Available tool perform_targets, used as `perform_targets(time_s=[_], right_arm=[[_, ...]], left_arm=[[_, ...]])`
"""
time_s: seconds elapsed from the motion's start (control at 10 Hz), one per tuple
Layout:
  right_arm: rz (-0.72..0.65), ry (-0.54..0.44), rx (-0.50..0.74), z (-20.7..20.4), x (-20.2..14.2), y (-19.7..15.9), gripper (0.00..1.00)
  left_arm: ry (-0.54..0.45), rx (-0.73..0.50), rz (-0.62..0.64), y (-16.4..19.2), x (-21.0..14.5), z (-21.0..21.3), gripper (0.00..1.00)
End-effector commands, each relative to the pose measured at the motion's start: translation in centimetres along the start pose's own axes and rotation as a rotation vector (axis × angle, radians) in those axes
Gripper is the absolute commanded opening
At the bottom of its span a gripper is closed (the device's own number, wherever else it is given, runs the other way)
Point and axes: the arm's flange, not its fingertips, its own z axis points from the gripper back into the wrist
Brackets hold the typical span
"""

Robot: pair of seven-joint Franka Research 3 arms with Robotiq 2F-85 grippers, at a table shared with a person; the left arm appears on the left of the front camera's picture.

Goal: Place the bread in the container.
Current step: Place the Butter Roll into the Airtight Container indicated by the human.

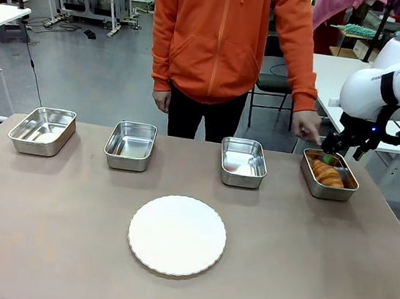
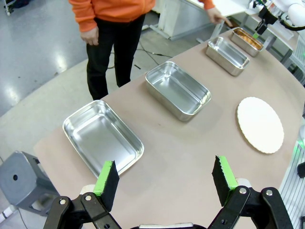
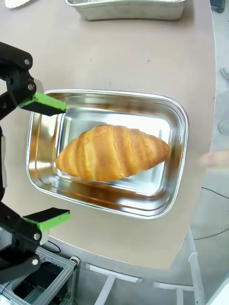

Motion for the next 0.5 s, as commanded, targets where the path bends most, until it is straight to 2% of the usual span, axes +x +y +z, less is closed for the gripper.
perform_targets(time_s=[0.0,0.2,0.4], right_arm=[[-0.029,-0.073,0.062,1.6,-0.9,0.8,1.00],[-0.130,-0.096,0.064,6.0,-3.3,3.2,1.00],[-0.163,-0.103,0.040,9.1,-6.0,6.5,1.00]], left_arm=[[-0.014,-0.004,0.001,0.0,-0.1,0.1,1.00],[-0.014,-0.004,0.001,0.0,-0.1,0.1,1.00],[-0.014,-0.004,0.001,0.0,-0.1,0.1,1.00]])
